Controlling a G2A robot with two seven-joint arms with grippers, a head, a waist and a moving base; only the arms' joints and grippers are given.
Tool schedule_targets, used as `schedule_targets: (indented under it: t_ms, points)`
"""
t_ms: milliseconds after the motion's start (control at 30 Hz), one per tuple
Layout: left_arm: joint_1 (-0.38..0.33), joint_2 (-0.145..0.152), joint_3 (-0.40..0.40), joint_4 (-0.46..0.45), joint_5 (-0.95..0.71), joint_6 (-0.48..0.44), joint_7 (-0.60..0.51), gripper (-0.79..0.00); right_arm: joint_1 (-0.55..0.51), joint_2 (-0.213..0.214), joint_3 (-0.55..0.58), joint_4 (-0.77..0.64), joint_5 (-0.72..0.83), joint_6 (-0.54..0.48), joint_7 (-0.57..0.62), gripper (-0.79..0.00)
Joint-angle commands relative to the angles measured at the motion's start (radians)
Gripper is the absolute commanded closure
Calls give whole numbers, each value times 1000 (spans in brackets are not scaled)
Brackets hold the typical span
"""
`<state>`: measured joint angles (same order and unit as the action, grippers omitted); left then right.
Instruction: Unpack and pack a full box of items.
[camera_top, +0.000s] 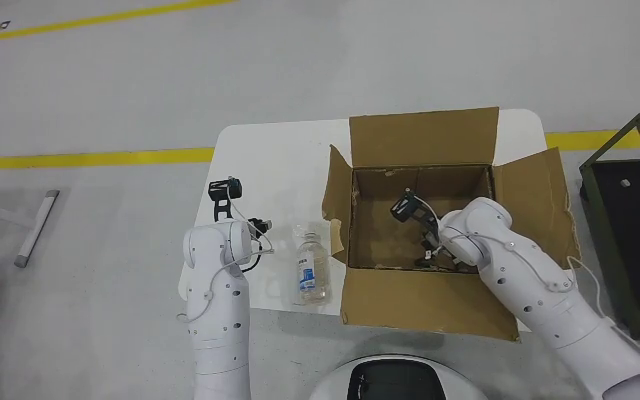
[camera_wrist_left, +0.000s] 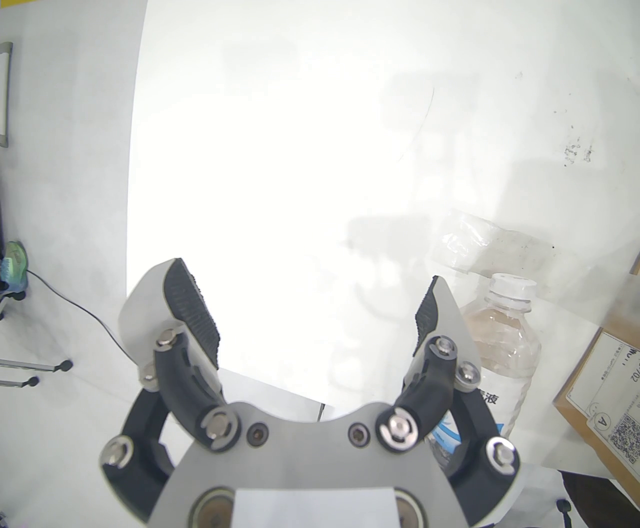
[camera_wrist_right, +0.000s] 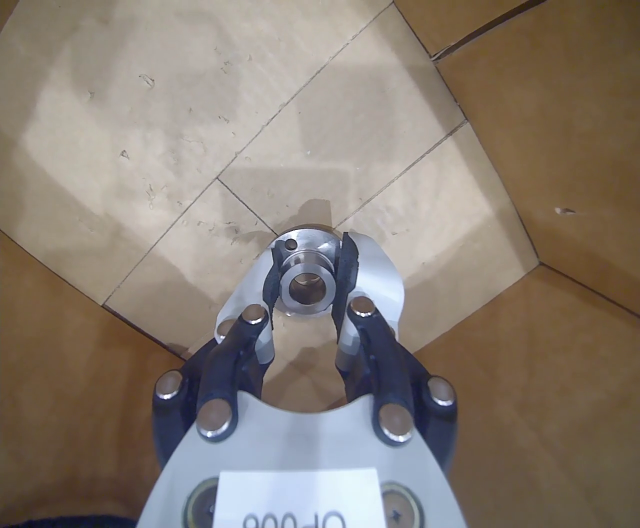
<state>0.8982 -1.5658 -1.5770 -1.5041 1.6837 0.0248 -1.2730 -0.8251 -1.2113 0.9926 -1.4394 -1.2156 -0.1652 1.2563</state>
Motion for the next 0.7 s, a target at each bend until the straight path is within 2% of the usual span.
schedule_targets:
  t_ms: [0, 200, 367, 533, 667]
  points:
    - [0, 0, 0, 0, 0, 0, 0, -785, 2, 0, 3, -1, 1, -1, -3, 0]
    - [0, 0, 0, 0, 0, 0, 0, -785, 0, 1, 39, -28, 33, 15, -20, 0]
    - [0, 0, 0, 0, 0, 0, 0, -785, -25, 11, 146, -82, 169, 37, -54, 0]
    - [0, 0, 0, 0, 0, 0, 0, -785, -85, 24, 324, -117, 468, 31, -123, 0]
    - [0, 0, 0, 0, 0, 0, 0, -785, -133, 30, 440, -90, 737, 11, -162, 0]
